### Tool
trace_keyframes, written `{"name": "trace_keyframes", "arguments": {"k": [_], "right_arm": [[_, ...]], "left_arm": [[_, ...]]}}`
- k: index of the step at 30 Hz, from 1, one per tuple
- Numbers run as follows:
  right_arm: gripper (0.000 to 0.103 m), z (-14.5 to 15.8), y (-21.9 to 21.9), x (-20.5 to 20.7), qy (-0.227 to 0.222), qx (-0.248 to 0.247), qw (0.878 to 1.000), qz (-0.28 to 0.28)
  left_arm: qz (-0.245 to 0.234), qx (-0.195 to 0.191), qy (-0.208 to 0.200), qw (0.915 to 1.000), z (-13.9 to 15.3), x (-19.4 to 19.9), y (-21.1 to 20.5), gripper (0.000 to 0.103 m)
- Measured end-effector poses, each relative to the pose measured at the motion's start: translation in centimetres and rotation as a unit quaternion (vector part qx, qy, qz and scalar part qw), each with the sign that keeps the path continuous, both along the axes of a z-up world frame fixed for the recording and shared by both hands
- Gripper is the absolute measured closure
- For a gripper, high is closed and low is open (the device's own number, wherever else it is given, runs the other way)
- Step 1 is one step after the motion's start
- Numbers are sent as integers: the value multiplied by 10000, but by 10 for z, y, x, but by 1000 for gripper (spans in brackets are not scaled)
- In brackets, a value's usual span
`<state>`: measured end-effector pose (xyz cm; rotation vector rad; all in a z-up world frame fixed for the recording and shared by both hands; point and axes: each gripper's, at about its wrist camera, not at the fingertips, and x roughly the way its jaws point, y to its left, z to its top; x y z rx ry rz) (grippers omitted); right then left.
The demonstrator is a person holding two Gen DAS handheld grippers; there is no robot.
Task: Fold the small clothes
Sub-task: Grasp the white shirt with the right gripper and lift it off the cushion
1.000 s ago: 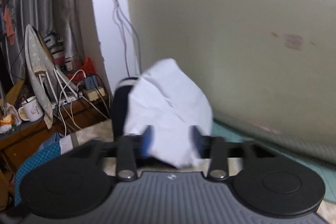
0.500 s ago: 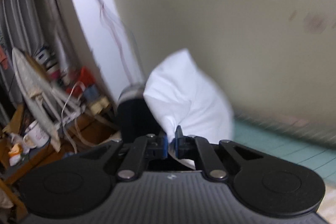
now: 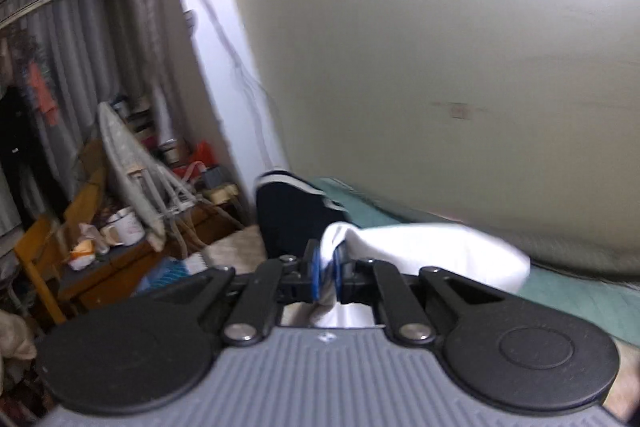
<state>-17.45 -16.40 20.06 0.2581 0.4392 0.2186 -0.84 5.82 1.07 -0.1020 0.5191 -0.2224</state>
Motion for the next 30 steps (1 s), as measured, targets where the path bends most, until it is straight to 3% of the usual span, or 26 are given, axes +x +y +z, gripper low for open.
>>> {"name": "trace_keyframes", "arguments": {"k": [1,3,4,9,10,12,16,20,25,29,30], "right_arm": [[98,-5,-7,-11,-36,-107,9997,-234],[75,-17,-20,-27,-10,-172,9977,-655],[70,-25,-28,-34,29,-52,9969,-790],[66,-72,-57,-68,42,609,9924,-1071],[64,-78,-58,-73,54,602,9917,-1139],[50,-89,-67,-87,66,408,9900,-1349],[44,-84,-67,-93,-196,40,9879,-1539],[42,-75,-60,-82,-354,-276,9907,-1281],[38,-91,-24,-36,-22,-793,9948,-645],[20,-116,16,-6,363,-1357,9900,-95],[20,-126,23,0,473,-1520,9873,-21]], "left_arm": [[10,24,-11,10000,0,0,0,0],[34,48,-20,10000,0,0,-1,0],[42,52,-19,10000,0,0,0,0],[74,106,-33,9999,0,-2,-1,0],[58,138,-48,9999,0,-2,-3,0],[20,229,-87,9997,0,-4,-6,0],[-39,422,-216,9989,0,-8,-13,0],[-53,473,-254,9985,0,-8,-16,0],[-60,392,-194,9990,-1,-6,-13,0],[-97,345,-177,9992,-1,-6,-13,0],[-106,334,-172,9992,-1,-6,-13,0]]}}
